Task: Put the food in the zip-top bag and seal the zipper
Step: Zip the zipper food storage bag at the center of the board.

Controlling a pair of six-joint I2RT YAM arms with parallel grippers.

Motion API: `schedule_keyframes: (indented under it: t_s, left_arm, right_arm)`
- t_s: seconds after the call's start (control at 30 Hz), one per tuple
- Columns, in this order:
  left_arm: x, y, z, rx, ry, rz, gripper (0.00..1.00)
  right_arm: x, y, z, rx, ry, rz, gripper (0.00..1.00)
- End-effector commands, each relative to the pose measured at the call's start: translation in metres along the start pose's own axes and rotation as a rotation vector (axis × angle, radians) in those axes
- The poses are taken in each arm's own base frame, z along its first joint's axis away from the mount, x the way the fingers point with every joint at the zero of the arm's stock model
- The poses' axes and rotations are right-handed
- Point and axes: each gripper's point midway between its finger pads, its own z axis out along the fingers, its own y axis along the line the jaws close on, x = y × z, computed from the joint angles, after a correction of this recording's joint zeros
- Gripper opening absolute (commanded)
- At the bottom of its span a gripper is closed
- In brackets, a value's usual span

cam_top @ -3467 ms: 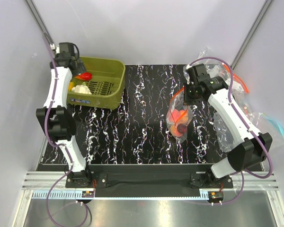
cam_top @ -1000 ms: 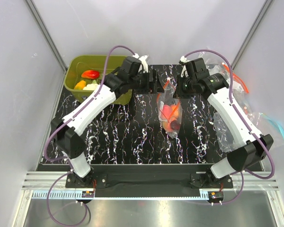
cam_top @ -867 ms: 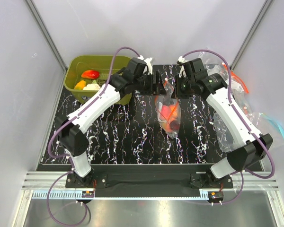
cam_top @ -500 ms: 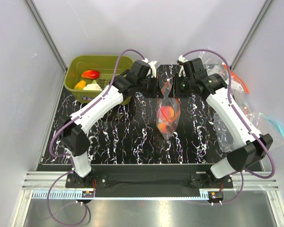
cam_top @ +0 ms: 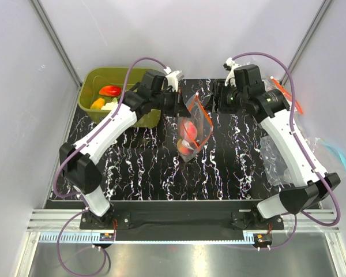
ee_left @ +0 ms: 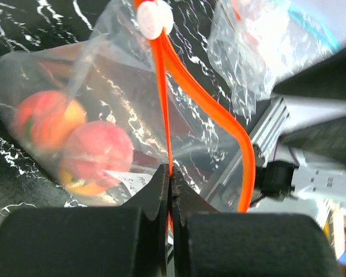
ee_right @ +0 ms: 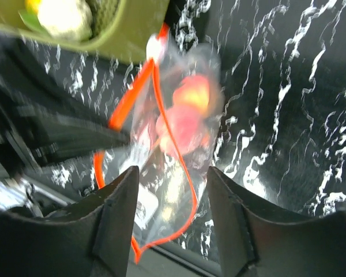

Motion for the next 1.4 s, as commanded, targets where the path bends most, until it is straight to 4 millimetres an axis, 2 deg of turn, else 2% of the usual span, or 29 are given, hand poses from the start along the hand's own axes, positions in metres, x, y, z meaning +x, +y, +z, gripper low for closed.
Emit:
schedule_keyframes:
  t_s: [0.0,0.07,0.17,0.23,0.27,0.37,0.4,0.43,0.47,0.5,0.53,0.6,0.63,0.67,0.7,0.73,0.83,1.0,1.17,1.2,1.23,1.27,1.37]
  left_arm:
    - [-0.005,-0.031,-0.019,0.109,-0.032,0.154,0.01]
    - [-0.001,-0.031,-0.021,0.113,-0.015,0.17,0.02]
    - [0.008,-0.029,-0.027,0.116,0.038,0.218,0.05]
    - [0.009,-0.024,-0.029,0.095,0.05,0.246,0.04]
    - [0.014,-0.021,-0.03,0.083,0.069,0.239,0.03]
    - [0.019,-0.021,-0.034,0.092,0.08,0.257,0.01]
    - [0.019,-0.023,-0.036,0.107,0.075,0.267,0.01]
    - [0.022,-0.035,-0.04,0.168,0.078,0.28,0.01]
    - [0.024,-0.04,-0.041,0.207,0.078,0.294,0.01]
    - [0.024,-0.046,-0.044,0.24,0.079,0.314,0.01]
    - [0.03,-0.06,-0.048,0.332,0.103,0.321,0.01]
    - [0.028,-0.068,-0.055,0.365,0.112,0.337,0.01]
    - [0.03,-0.072,-0.056,0.393,0.124,0.337,0.01]
    - [0.032,-0.073,-0.057,0.401,0.134,0.338,0.01]
    - [0.03,-0.073,-0.059,0.407,0.128,0.348,0.01]
    - [0.032,-0.077,-0.061,0.441,0.137,0.346,0.01]
    - [0.035,-0.081,-0.063,0.505,0.153,0.309,0.0]
    - [0.028,-0.092,-0.064,0.578,0.138,0.282,0.0]
    - [0.029,-0.106,-0.072,0.685,0.138,0.273,0.0]
    - [0.03,-0.11,-0.076,0.712,0.156,0.23,0.0]
    - [0.027,-0.119,-0.083,0.765,0.137,0.271,0.0]
    - [0.031,-0.12,-0.084,0.775,0.16,0.224,0.0]
    - [0.032,-0.13,-0.095,0.814,0.157,0.232,0.0]
  right_arm:
    - [-0.031,0.004,-0.009,-0.014,-0.074,0.038,0.58]
    - [-0.038,-0.001,-0.006,-0.005,-0.082,0.027,0.59]
    - [-0.042,-0.014,0.007,-0.018,-0.067,-0.025,0.41]
    - [-0.043,-0.02,0.013,-0.046,-0.044,0.01,0.4]
    - [-0.044,-0.035,0.02,-0.039,-0.024,0.057,0.4]
    - [-0.035,-0.038,0.031,-0.071,0.021,0.086,0.39]
    - [-0.035,-0.036,0.034,-0.097,0.012,0.073,0.41]
    - [-0.02,-0.034,0.041,-0.135,0.053,0.08,0.51]
    - [-0.015,-0.029,0.038,-0.169,0.051,0.068,0.64]
    - [-0.006,-0.029,0.044,-0.199,0.057,0.049,0.73]
    - [-0.001,-0.024,0.043,-0.246,0.06,0.037,0.79]
    - [-0.001,-0.013,0.034,-0.312,0.009,-0.021,0.8]
    - [0.013,-0.015,0.036,-0.326,0.028,-0.018,0.8]
    - [0.012,-0.011,0.027,-0.343,-0.003,-0.043,0.81]
    - [0.011,-0.01,0.026,-0.353,-0.03,-0.062,0.81]
    - [0.02,-0.012,0.027,-0.358,-0.019,-0.059,0.81]
    - [0.023,-0.003,0.019,-0.418,-0.05,-0.1,0.82]
    - [0.015,0.011,0.0,-0.488,-0.136,-0.196,0.83]
    - [0.017,0.018,-0.003,-0.532,-0.172,-0.262,0.85]
    - [0.016,0.018,0.0,-0.539,-0.187,-0.273,0.85]
    - [0.015,0.02,-0.003,-0.547,-0.208,-0.287,0.86]
    - [0.01,0.022,-0.004,-0.559,-0.243,-0.317,0.87]
    - [0.01,0.023,-0.009,-0.567,-0.296,-0.389,0.88]
